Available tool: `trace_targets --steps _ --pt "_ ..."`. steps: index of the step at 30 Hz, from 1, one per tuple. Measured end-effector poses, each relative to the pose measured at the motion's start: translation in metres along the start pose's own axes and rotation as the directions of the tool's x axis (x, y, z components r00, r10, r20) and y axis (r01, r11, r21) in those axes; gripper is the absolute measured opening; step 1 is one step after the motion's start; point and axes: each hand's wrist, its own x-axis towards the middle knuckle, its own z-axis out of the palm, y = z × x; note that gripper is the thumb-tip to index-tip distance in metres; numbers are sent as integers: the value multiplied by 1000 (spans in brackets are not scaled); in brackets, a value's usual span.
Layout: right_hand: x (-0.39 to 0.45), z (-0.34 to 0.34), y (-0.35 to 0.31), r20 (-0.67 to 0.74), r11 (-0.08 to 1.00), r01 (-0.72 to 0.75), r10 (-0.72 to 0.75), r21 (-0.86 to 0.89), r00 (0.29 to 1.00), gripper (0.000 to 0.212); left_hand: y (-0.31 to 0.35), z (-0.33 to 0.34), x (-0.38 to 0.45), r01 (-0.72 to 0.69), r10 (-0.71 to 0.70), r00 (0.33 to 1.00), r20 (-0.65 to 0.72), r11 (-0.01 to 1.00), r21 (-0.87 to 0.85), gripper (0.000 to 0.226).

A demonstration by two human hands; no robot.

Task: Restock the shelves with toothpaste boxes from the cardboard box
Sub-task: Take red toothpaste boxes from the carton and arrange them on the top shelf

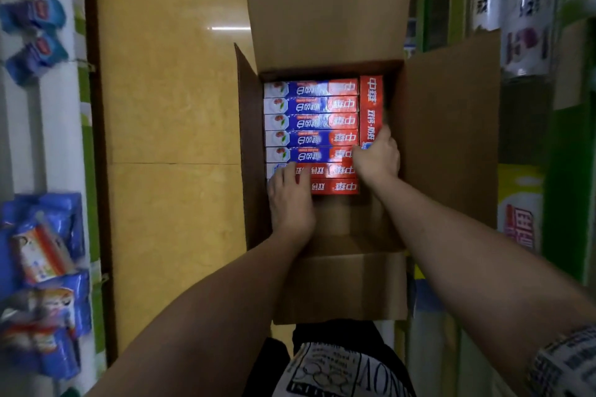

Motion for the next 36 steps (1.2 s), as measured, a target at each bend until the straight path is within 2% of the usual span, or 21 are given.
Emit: trace_targets --steps 5,10,15,20,24,28,33,36 --pt "14 9 4 52 988 -86 80 125 995 67 -6 13 7 -90 85 995 60 991 99 69" --pt "12 18 1 -23 972 -145 151 188 988 69 -6 17 14 -110 109 994 18 984 139 57" --pt "5 13 -5 -134 976 -162 182 143 974 64 -4 17 9 -105 98 994 54 983 150 55" --pt "-2 4 0 -166 994 -99 104 37 981 56 -8 15 -2 -42 32 990 134 996 73 57" --pt "-7 -9 1 -109 996 -82 78 -31 991 42 -5 9 -10 -49 33 984 178 995 87 53" --pt "-25 -12 -1 -101 996 -61 54 -66 993 48 -2 -1 -16 -53 35 985 169 994 98 57" --pt "-46 -26 -4 -124 997 -63 57 -50 991 50 -4 -15 -24 24 -22 981 194 1000 -8 54" --pt "-59 -35 -6 -153 999 -39 33 -36 988 46 3 -26 -31 96 -79 986 143 988 -117 55"
